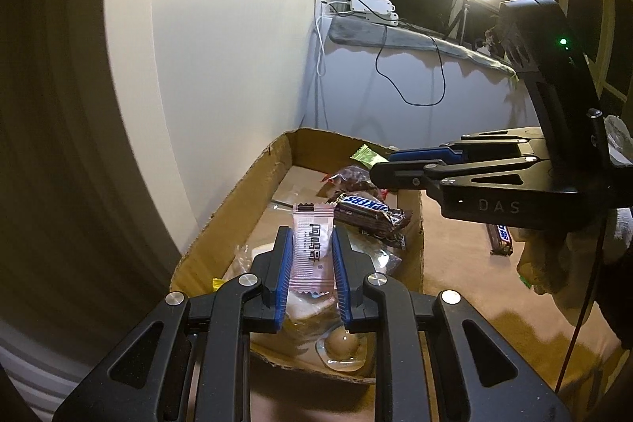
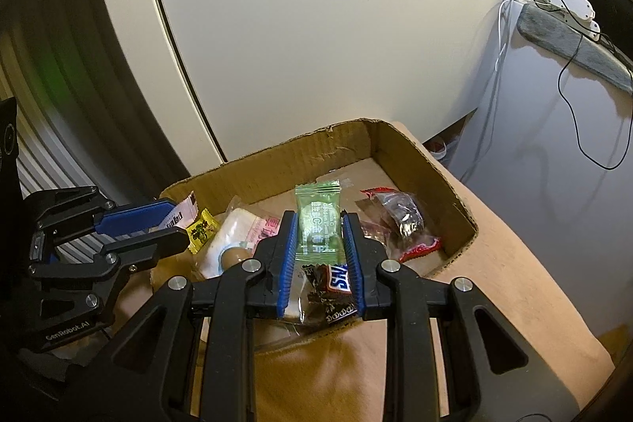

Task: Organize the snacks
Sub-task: 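Carry the green and pink candies into the box and open both tools, then move right tool to dark green candy while left tool approaches blue-lettered chocolate bar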

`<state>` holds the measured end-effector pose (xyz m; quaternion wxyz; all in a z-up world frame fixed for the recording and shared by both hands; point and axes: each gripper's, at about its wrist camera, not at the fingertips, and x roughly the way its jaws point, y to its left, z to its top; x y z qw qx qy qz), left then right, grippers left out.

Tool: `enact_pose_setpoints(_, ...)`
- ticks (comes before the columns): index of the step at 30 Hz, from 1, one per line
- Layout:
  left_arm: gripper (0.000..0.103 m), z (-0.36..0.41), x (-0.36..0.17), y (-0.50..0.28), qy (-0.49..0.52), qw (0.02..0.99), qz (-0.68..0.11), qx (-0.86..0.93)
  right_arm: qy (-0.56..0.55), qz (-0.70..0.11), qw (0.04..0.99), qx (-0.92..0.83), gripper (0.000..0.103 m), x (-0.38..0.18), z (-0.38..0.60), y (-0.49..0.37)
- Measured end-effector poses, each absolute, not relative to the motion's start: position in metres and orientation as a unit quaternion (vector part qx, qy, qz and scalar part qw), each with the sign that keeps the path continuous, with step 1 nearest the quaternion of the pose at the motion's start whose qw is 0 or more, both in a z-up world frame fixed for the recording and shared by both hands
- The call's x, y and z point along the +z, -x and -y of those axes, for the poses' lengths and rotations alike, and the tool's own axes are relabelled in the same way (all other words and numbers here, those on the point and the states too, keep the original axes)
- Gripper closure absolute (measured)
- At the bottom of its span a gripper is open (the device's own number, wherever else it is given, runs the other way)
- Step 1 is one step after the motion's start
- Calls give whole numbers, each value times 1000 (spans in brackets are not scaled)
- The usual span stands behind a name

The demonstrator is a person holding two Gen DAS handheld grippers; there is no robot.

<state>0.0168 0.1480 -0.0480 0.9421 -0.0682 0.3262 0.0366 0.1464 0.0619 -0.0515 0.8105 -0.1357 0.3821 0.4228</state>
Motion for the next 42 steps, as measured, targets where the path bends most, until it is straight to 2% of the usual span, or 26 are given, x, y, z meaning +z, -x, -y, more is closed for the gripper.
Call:
enact_pose_setpoints(3,84,-148,-48,-17,69,942,-326,37,136,-381,811,422,79,-52,-65,-148)
enact_pose_setpoints(7,77,-148,-48,-17,68,942,-325,38,135,-381,812,422,78,-52,-65,-149)
enact_pose_setpoints(8,76,-149,-48,-17,68,942,-325,39,135,-381,812,421,76,-52,-65,-149)
enact_pose_setpoints(10,65,-149,-48,-18,68,942,-325,40,135,-380,814,419,59,-52,-65,-149)
enact_pose_setpoints(11,65,-149,-47,-17,68,943,-324,41,136,-377,816,417,51,-52,-65,-148)
enact_pose_setpoints(14,62,-148,-47,-18,65,943,-324,42,136,-371,820,413,43,-50,-65,-148)
enact_pose_setpoints(16,51,-147,-47,-18,64,943,-323,45,137,-368,824,409,34,-48,-64,-148)
enact_pose_setpoints(18,51,-146,-46,-18,62,944,-321,46,139,-362,829,403,23,-47,-62,-147)
enact_pose_setpoints(22,42,-144,-46,-18,57,944,-320,50,140,-361,835,391,21,-45,-57,-148)
enact_pose_setpoints(42,41,-99,-33,-21,31,951,-307,18,129,-365,858,339,21,-38,15,-136)
